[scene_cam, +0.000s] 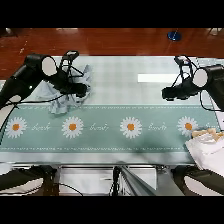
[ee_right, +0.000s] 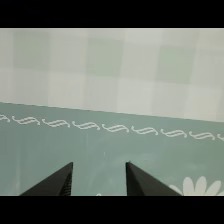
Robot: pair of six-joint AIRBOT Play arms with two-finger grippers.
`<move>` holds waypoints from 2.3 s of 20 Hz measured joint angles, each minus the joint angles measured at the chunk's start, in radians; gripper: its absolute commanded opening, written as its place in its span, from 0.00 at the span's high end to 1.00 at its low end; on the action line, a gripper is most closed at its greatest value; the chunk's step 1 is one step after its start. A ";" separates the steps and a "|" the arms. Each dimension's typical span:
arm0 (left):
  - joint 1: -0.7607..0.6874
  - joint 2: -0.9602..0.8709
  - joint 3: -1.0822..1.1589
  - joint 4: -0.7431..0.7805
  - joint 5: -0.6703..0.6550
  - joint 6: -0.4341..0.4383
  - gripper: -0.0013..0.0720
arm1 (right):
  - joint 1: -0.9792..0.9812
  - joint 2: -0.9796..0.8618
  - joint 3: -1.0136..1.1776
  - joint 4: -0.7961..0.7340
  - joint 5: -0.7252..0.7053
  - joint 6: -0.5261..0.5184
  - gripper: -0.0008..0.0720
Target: Fold the shirts.
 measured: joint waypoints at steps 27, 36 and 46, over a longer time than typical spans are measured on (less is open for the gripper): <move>0.000 -0.001 0.000 -0.010 0.042 0.000 0.24 | 0.000 0.000 0.000 0.000 -0.020 0.000 0.46; 0.134 -0.005 0.012 0.129 0.289 0.000 0.00 | 0.000 0.000 0.000 -0.001 -0.029 -0.022 0.46; 0.278 -0.192 0.014 0.102 0.378 -0.001 0.00 | 0.000 0.000 0.000 0.000 -0.031 -0.028 0.46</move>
